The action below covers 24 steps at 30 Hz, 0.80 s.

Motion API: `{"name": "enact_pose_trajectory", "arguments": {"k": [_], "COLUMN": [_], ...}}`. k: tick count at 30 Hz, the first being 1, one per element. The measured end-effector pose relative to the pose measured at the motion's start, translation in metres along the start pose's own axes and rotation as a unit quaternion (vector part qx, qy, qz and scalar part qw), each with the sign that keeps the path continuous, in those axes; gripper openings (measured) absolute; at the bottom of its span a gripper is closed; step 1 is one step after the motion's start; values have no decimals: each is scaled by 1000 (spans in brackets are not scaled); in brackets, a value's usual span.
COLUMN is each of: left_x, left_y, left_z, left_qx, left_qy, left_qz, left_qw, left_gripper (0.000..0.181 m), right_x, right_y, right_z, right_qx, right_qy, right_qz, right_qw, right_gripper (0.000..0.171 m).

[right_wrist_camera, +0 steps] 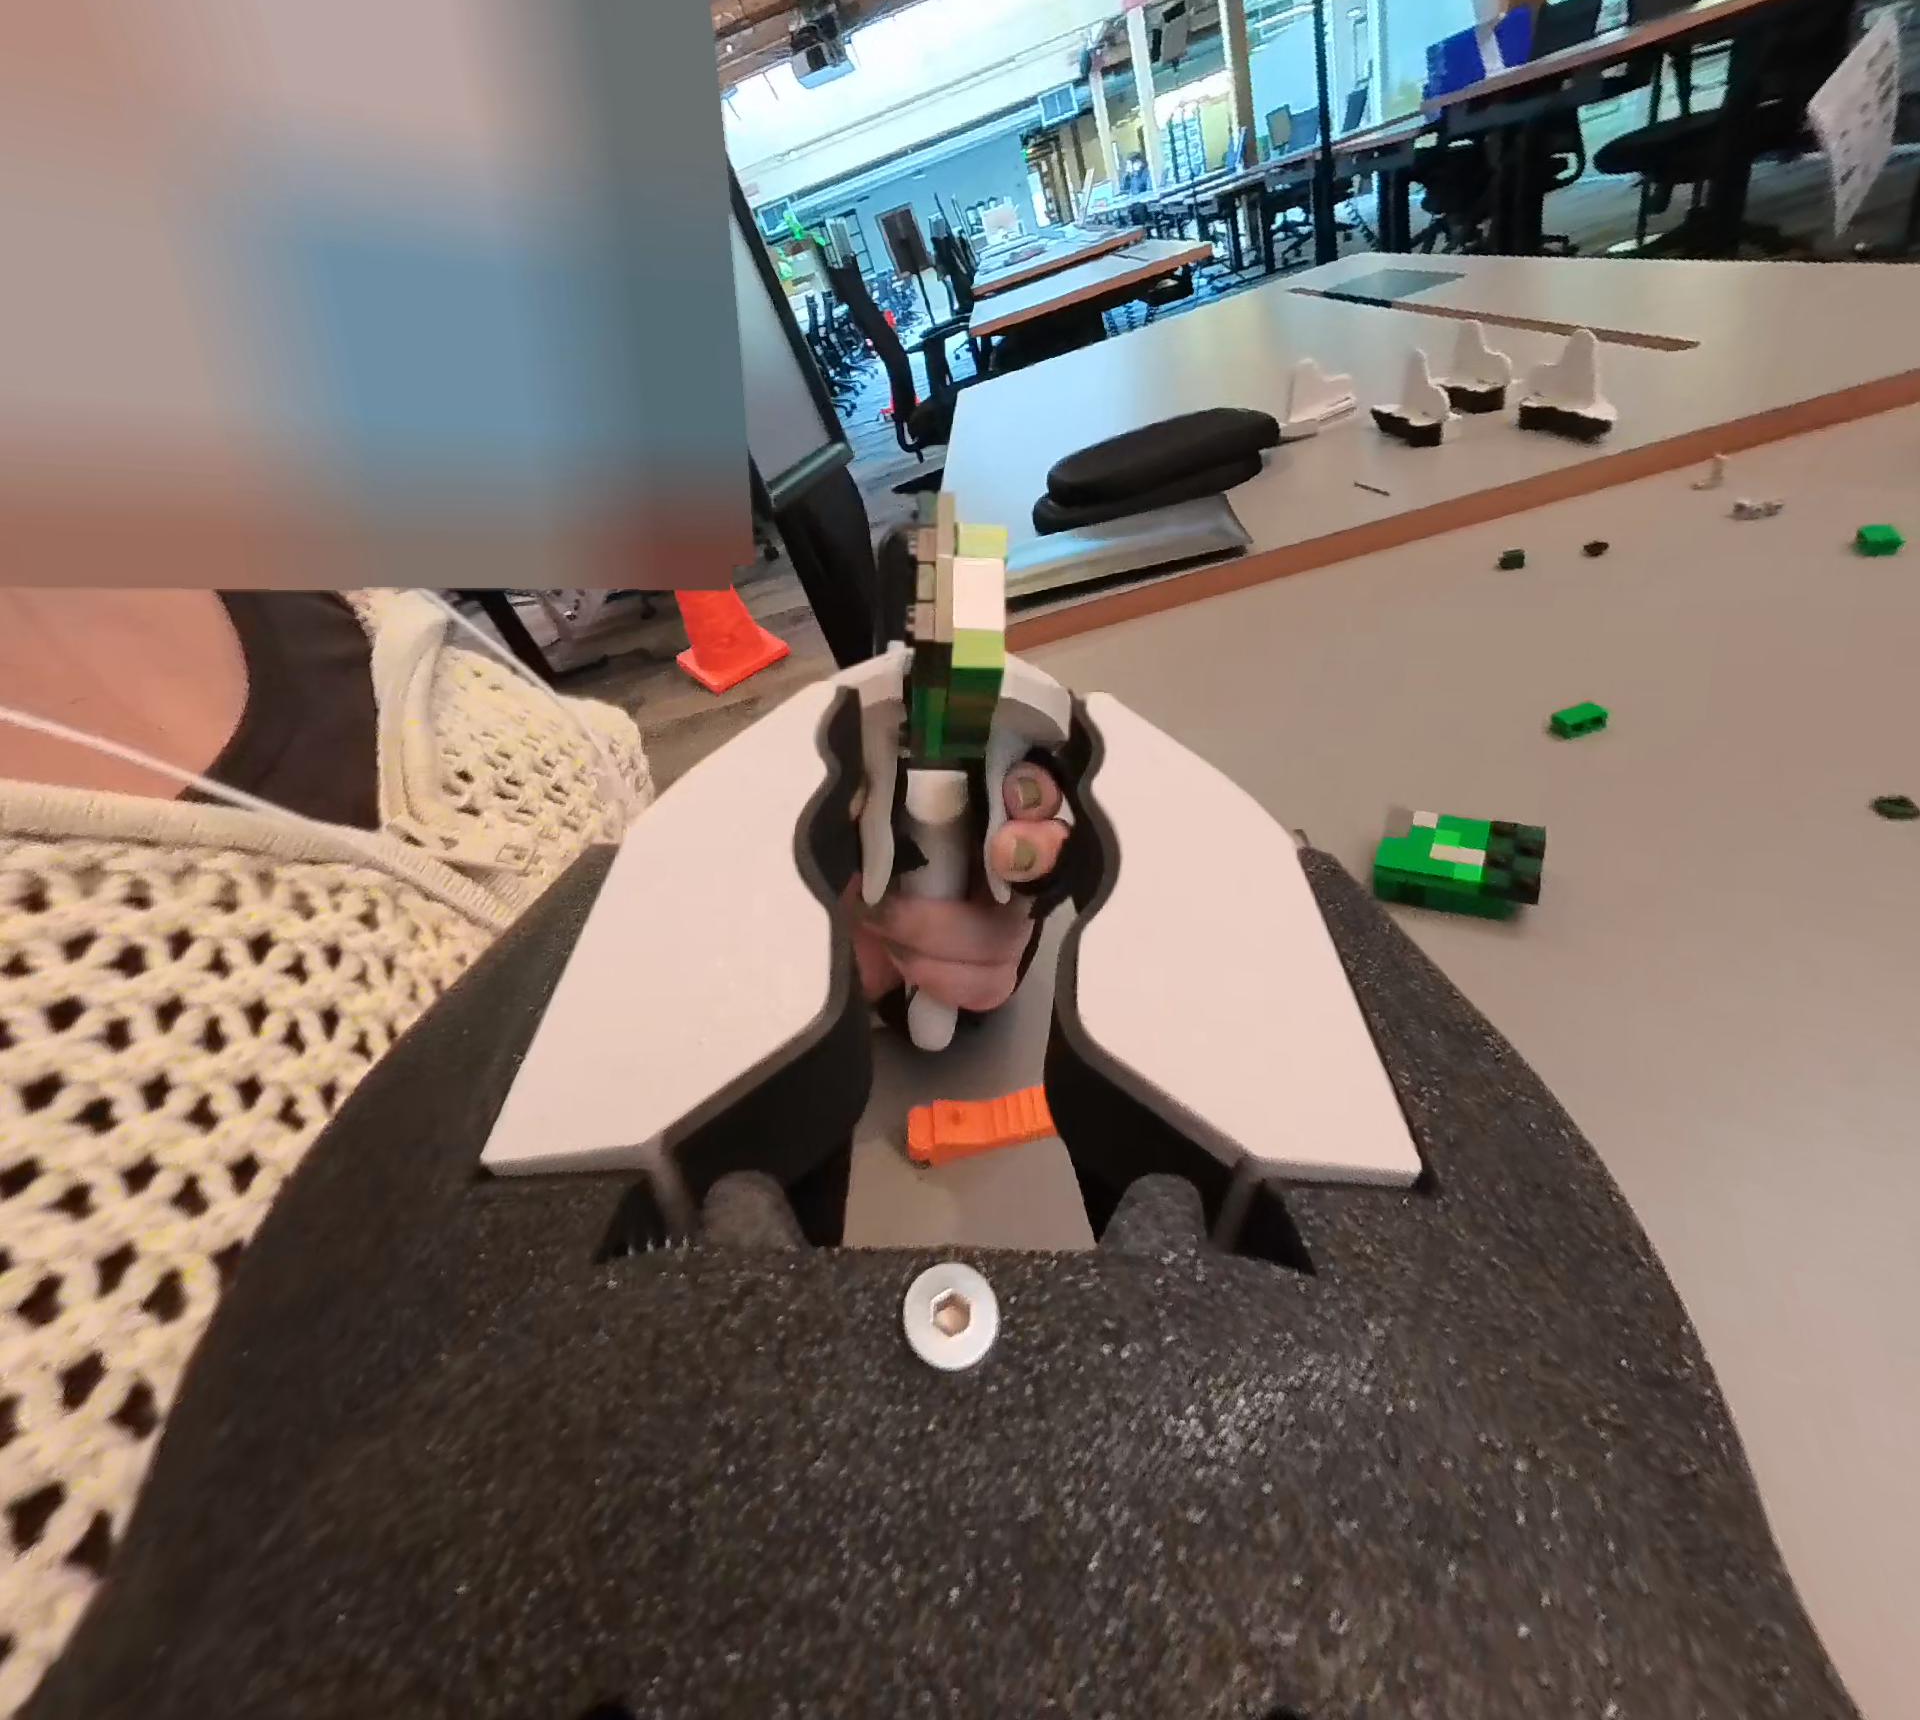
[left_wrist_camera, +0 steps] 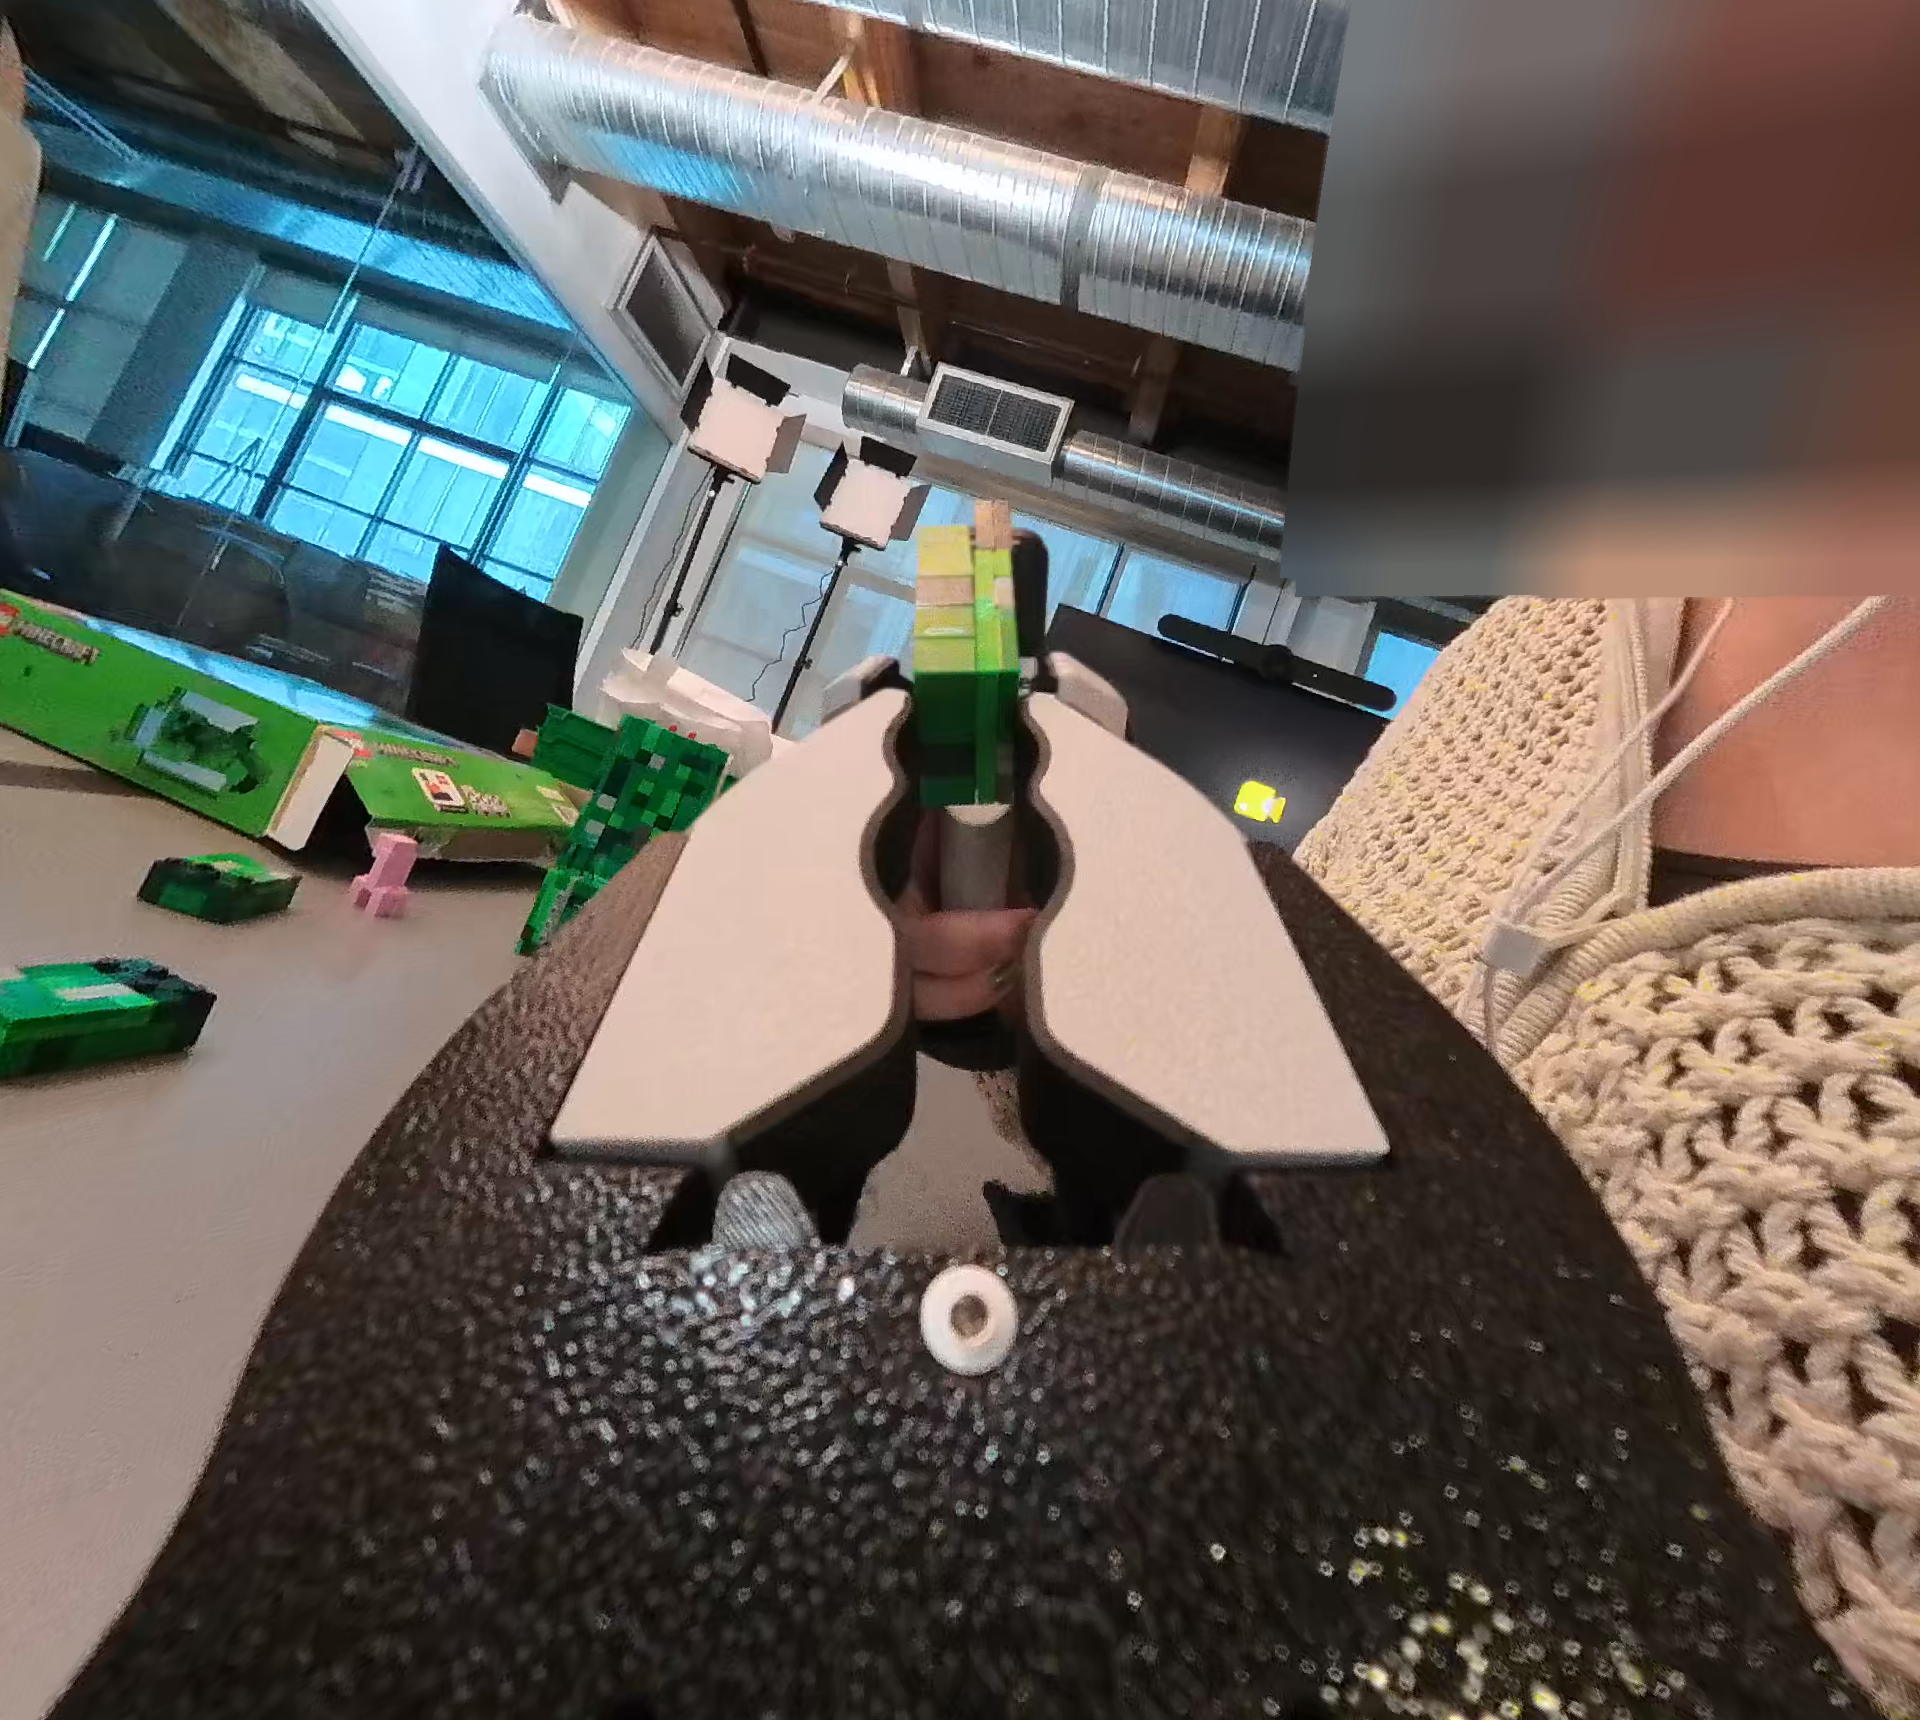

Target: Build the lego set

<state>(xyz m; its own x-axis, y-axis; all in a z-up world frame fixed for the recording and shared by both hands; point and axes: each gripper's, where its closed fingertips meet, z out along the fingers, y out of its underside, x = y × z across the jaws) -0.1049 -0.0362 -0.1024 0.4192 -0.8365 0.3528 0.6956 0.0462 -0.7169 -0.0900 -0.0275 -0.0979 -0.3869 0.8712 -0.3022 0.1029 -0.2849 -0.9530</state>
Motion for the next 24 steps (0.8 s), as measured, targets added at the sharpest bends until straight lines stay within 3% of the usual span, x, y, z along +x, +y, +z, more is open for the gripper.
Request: {"name": "enact_pose_trajectory", "arguments": {"k": [7, 17, 18, 20, 22, 24], "left_x": [4, 9, 7, 2, 3, 5], "left_y": [1, 1, 3, 11, 15, 21], "left_z": [3, 5, 6, 6, 6, 7], "left_qx": [-10, -25, -37, -91, -129, -162], "left_qy": [4, 8, -2, -25, -30, -27], "left_qz": [31, 64, 75, 115, 149, 162], "left_qw": [999, 998, 997, 989, 980, 973], "left_gripper": [16, 16, 16, 16, 16, 16], "right_x": [-7, -11, -11, -15, -10, -7], "right_y": [-2, -4, -3, 1, 8, 12], "right_z": [9, 6, 5, 4, 4, 2], "right_qx": [17, 27, 25, 10, -10, -20], "right_qy": [-26, -40, -46, -76, -62, -57], "right_qz": [8, -19, -13, -6, -22, -30], "right_qw": [999, 999, 999, 997, 998, 998], "right_gripper": [17, 16, 19, 48, 44, 23]}}
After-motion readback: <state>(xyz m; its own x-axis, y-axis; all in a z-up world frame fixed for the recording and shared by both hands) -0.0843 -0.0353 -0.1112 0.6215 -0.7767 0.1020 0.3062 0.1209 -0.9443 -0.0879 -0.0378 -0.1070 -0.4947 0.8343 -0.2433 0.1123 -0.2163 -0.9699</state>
